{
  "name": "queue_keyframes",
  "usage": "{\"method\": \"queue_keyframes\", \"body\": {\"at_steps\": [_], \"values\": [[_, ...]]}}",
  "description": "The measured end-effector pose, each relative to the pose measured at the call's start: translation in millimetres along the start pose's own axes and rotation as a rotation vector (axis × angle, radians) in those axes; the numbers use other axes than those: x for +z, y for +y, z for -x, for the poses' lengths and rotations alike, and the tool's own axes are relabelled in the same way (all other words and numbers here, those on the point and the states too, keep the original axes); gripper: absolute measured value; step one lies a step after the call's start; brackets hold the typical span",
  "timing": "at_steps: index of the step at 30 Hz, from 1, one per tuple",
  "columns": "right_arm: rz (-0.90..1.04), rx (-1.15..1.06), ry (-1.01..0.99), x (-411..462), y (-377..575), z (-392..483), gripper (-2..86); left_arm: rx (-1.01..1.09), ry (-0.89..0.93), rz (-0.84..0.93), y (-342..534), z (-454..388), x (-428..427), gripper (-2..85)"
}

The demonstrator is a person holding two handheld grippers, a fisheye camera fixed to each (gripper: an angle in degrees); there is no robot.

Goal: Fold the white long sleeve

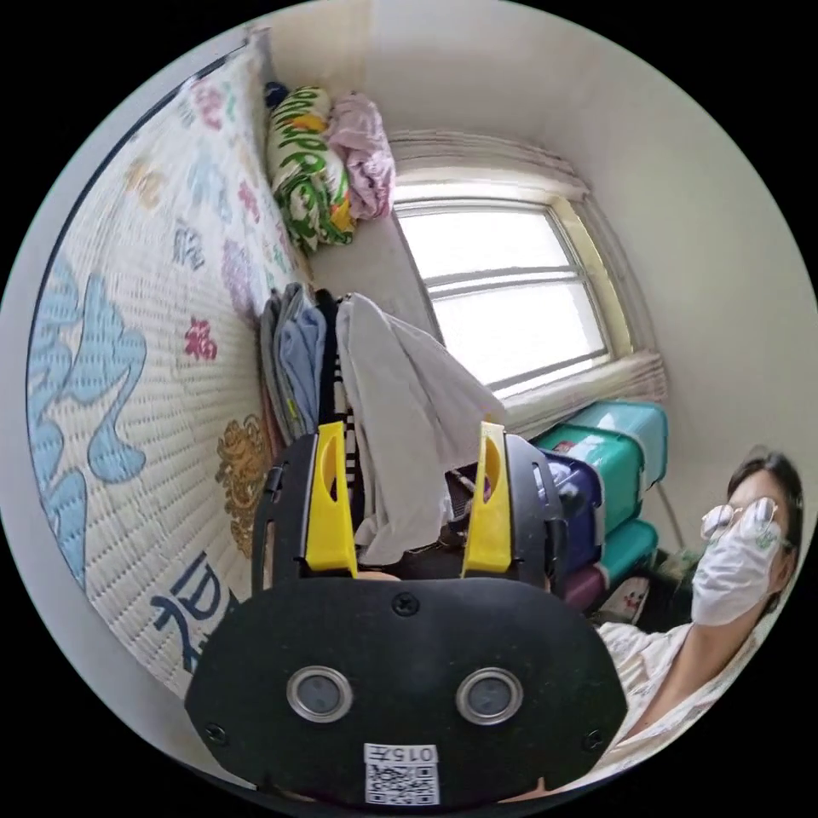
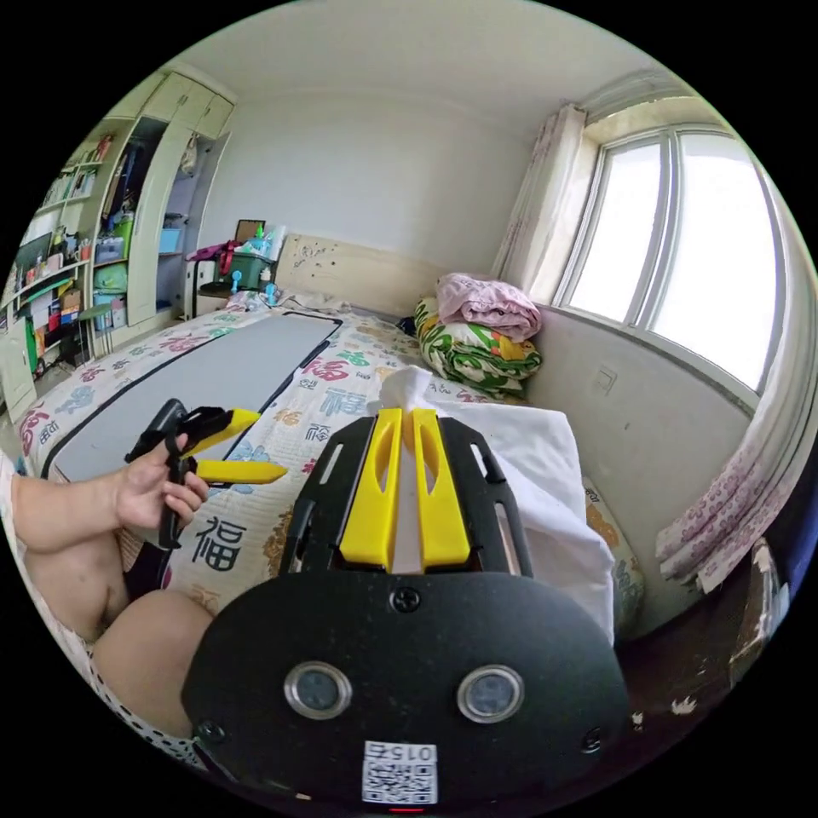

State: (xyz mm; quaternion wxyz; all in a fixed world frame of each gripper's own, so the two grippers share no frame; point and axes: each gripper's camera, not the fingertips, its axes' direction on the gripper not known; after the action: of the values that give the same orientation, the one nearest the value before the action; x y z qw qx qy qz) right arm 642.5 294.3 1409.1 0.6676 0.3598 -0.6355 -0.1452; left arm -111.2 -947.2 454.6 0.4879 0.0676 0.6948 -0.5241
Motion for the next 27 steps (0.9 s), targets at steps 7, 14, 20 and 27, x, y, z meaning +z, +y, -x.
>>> {"method": "queue_keyframes", "body": {"at_steps": [7, 14, 20, 27], "values": [[-0.018, 0.126, -0.093, -58, 118, 3, 1.6, -0.101, 0.117, 0.004, 5, 68, 25, 23.8], [-0.035, 0.122, -0.147, -92, 196, -28, 1.2, -0.165, 0.098, -0.015, 18, 107, 29, 23.2], [-0.038, 0.204, -0.176, -96, 271, -95, 1.1, -0.204, 0.087, -0.041, 32, 128, 12, 16.8], [-0.044, 0.16, -0.13, -109, 331, -175, 0.7, -0.141, 0.226, -0.061, 25, 82, -38, 3.5]]}}
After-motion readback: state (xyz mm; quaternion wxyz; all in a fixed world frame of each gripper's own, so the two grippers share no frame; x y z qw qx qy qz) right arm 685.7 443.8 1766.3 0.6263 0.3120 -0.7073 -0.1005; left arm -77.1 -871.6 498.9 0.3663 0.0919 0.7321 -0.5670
